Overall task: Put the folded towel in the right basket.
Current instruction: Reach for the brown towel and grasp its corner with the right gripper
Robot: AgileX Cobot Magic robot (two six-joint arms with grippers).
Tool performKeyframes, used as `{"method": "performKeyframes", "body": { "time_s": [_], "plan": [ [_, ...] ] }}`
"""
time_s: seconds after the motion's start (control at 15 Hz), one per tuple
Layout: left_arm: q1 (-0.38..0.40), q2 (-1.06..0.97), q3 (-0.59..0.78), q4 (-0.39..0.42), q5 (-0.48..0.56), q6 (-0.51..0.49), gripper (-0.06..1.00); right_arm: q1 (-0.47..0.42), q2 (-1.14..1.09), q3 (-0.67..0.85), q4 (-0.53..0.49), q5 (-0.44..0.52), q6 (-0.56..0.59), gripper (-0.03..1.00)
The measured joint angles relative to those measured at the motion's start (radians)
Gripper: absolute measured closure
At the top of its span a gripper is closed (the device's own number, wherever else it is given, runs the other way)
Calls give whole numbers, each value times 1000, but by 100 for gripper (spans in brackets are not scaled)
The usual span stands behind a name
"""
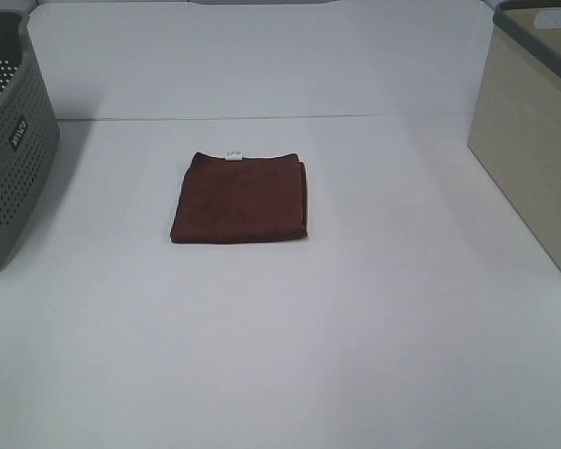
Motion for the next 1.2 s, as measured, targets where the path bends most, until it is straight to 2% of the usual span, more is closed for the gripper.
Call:
{"method": "performKeyframes", "body": {
  "time_s": [0.2, 0.4, 0.47, 0.73, 1.0, 1.2],
  "plan": [
    [0, 0, 0, 0, 0, 0, 94, 0, 14, -1, 0, -8, 0, 7],
    [0, 0, 0, 0, 0, 0, 94, 0, 155, -42, 2, -72, 0, 8],
    [0, 0, 0, 0, 0, 0, 94, 0, 311, -99, 3, -112, 0, 9],
    [0, 0, 0, 0, 0, 0, 94, 0, 648, -272, 24, -128, 0, 11],
    [0, 0, 0, 0, 0, 0, 94, 0, 1028, -499, 33, -44, 0, 13],
    [0, 0, 0, 0, 0, 0, 94, 0, 1282, -693, 123, 72, 0, 14]
  ]
}}
